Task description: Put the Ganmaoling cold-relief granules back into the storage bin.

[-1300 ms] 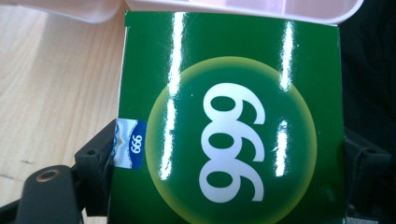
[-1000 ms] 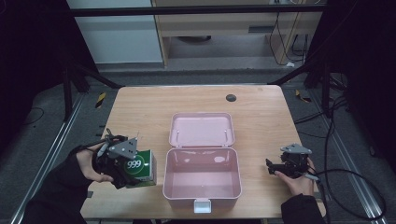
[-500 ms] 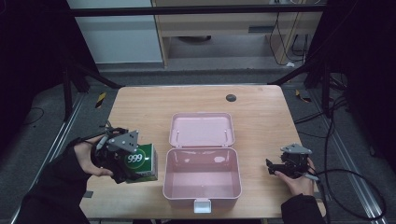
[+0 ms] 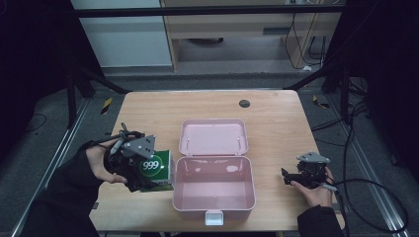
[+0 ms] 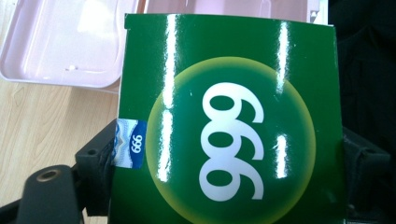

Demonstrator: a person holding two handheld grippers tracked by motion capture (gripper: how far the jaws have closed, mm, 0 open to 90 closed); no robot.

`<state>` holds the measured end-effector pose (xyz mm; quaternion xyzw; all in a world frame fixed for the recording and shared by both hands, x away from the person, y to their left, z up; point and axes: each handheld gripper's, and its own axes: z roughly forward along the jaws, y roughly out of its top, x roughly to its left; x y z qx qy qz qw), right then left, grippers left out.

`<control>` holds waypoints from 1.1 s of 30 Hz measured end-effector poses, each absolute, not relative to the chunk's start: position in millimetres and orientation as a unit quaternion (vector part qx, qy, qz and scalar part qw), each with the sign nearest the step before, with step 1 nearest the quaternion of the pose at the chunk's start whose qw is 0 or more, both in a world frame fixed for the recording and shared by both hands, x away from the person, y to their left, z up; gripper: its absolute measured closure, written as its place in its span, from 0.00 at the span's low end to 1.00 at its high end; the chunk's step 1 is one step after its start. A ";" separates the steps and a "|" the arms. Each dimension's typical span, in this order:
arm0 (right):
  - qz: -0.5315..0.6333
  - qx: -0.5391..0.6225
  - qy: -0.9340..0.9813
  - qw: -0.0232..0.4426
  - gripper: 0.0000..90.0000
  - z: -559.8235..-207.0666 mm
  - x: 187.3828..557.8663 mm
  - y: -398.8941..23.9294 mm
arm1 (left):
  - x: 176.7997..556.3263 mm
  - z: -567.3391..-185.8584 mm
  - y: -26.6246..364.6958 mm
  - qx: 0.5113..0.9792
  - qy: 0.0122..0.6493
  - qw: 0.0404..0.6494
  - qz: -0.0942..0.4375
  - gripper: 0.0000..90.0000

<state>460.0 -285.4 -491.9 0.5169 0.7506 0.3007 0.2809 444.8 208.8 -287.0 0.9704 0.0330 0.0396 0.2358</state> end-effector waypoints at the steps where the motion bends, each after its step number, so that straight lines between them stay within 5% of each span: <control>1: 0.301 0.517 0.751 0.281 0.04 -491.9 460.1 -285.4 | 444.8 -287.0 208.8 0.970 0.033 0.236 0.040 0.16; 33: 0.300 0.517 0.751 0.279 0.04 -492.3 460.1 -285.7 | 451.9 -280.2 139.9 0.969 -0.012 0.243 0.033 0.16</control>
